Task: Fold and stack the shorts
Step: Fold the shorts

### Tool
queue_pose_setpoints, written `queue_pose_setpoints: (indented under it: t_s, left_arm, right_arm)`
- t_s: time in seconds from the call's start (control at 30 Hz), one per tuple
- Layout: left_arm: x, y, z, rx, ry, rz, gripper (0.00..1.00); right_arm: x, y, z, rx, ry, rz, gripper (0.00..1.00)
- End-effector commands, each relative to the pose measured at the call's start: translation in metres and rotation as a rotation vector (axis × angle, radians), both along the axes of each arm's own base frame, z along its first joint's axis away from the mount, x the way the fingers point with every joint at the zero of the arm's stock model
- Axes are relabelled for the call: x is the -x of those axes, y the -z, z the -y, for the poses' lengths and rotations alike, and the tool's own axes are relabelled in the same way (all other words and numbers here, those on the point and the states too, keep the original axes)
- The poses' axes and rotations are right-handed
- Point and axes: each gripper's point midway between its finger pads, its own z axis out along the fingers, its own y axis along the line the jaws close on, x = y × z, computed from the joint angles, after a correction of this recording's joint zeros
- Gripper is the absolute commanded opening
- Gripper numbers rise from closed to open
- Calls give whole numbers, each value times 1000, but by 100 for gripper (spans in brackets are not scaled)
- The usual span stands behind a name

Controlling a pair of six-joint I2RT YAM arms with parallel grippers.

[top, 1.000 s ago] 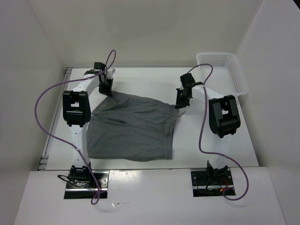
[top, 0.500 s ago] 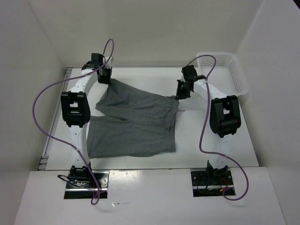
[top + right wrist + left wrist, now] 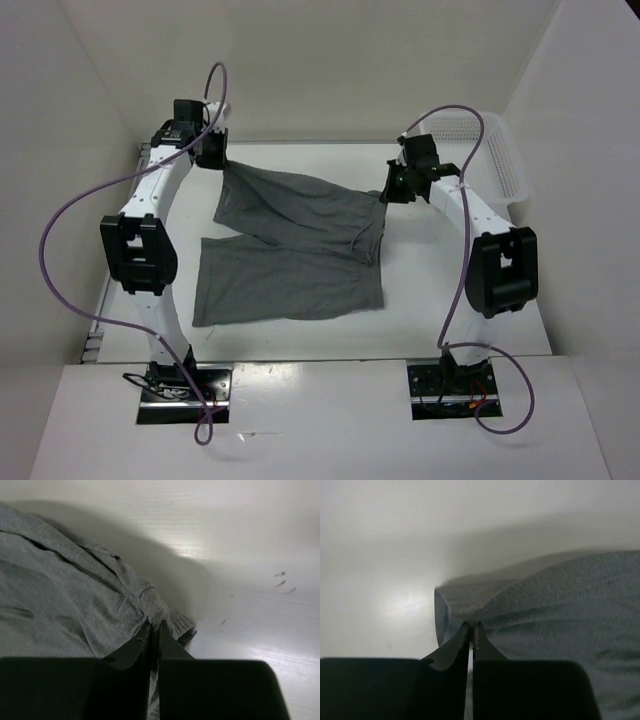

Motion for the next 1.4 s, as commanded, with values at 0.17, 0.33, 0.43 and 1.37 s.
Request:
queue_pose_setpoints:
  t_s: [0.17,0.33,0.43,1.37]
  left_arm:
    - [129,-43,-37,18,-77,-168,2]
    - [227,24,-37,13,-101,-428,2]
    - [258,37,-30,37,-86,-463,2]
    - [97,-27,-56,-17,-130,-27,1]
  right_arm:
    - [77,-44,-7,-50,-87,83,0]
    - [145,-7,-45,-147,-113,-51,3]
    - [168,16,-54,-186,-97,-169,1]
    - [-19,-112,-41,-94,-23,293,0]
